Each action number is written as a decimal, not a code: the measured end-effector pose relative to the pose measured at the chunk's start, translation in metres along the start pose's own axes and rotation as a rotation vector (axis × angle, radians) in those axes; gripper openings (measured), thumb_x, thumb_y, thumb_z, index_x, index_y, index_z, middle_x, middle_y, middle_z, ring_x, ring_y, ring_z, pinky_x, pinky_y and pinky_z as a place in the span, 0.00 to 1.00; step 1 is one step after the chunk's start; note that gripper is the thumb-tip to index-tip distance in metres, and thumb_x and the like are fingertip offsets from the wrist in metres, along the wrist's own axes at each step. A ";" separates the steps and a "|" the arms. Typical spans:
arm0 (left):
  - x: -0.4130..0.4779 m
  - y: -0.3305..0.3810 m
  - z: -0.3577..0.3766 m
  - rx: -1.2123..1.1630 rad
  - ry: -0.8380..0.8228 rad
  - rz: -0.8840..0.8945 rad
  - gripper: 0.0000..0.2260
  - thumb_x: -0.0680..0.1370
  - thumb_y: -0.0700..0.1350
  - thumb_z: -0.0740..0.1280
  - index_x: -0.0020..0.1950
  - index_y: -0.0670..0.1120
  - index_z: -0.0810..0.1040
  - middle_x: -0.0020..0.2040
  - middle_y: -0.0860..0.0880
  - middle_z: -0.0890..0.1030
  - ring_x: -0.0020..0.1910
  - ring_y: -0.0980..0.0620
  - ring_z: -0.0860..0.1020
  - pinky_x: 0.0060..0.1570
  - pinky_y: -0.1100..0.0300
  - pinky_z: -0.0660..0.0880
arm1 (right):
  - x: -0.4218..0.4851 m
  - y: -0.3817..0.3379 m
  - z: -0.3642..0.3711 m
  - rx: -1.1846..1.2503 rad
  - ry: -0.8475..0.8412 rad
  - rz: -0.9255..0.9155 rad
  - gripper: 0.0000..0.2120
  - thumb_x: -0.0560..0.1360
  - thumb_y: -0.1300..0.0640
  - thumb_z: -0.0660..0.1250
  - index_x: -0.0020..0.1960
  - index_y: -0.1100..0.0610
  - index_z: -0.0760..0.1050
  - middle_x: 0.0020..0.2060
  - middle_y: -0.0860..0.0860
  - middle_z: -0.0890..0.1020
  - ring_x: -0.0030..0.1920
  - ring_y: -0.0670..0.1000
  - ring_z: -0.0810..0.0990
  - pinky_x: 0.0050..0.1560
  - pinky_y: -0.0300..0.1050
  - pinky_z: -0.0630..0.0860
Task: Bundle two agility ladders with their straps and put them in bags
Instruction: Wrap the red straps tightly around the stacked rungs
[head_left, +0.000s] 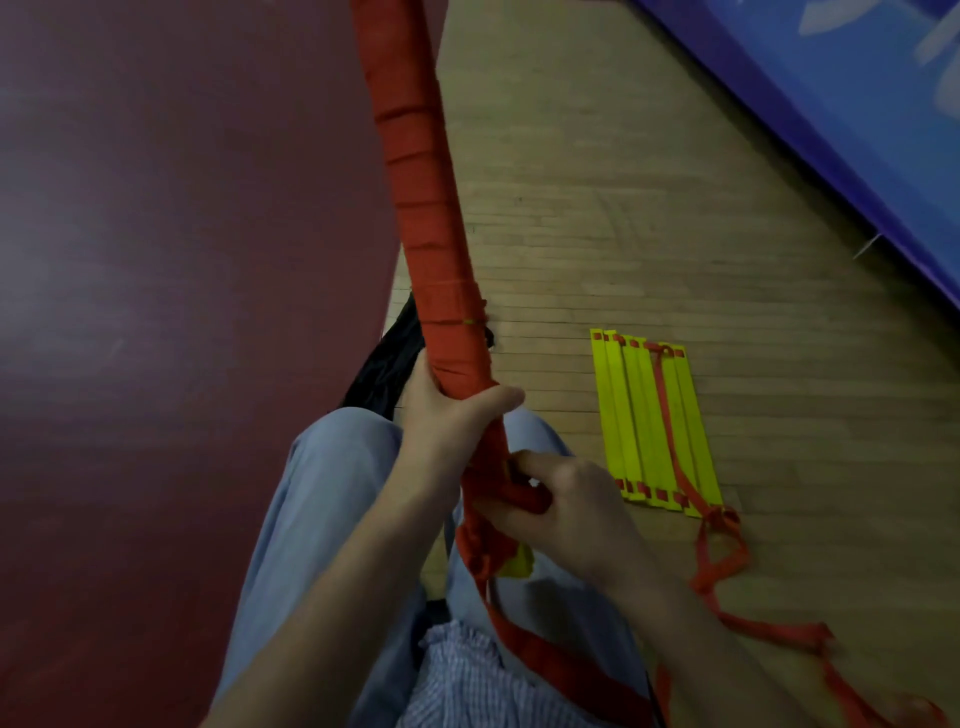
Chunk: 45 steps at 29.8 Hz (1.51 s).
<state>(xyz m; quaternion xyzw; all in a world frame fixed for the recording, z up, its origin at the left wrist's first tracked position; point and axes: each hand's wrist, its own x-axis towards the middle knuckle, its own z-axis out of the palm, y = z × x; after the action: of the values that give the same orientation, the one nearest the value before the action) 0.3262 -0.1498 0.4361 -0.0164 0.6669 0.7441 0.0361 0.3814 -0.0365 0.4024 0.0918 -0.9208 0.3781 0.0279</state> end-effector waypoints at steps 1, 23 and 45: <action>0.000 -0.001 0.001 0.010 0.016 0.012 0.17 0.68 0.31 0.70 0.43 0.50 0.69 0.34 0.51 0.71 0.32 0.56 0.72 0.33 0.64 0.72 | 0.001 0.000 -0.003 -0.092 -0.004 -0.048 0.15 0.65 0.35 0.64 0.35 0.47 0.74 0.21 0.40 0.71 0.32 0.38 0.74 0.26 0.30 0.62; 0.001 0.005 -0.004 -0.138 -0.249 -0.124 0.15 0.64 0.33 0.70 0.45 0.47 0.70 0.36 0.51 0.73 0.35 0.53 0.73 0.35 0.62 0.73 | 0.021 0.008 -0.038 0.373 -0.199 0.041 0.18 0.67 0.60 0.74 0.24 0.47 0.71 0.20 0.43 0.71 0.24 0.40 0.68 0.28 0.30 0.63; -0.002 0.014 -0.013 -0.397 -0.413 -0.219 0.25 0.62 0.35 0.75 0.56 0.48 0.73 0.38 0.50 0.82 0.39 0.53 0.82 0.42 0.54 0.81 | 0.003 -0.018 -0.023 0.614 -0.155 0.221 0.08 0.66 0.54 0.76 0.32 0.49 0.78 0.26 0.40 0.80 0.30 0.37 0.78 0.34 0.33 0.73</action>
<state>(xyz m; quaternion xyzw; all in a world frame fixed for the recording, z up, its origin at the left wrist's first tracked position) 0.3264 -0.1647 0.4490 0.0565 0.4813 0.8391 0.2470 0.3815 -0.0334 0.4314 0.0239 -0.7675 0.6306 -0.1124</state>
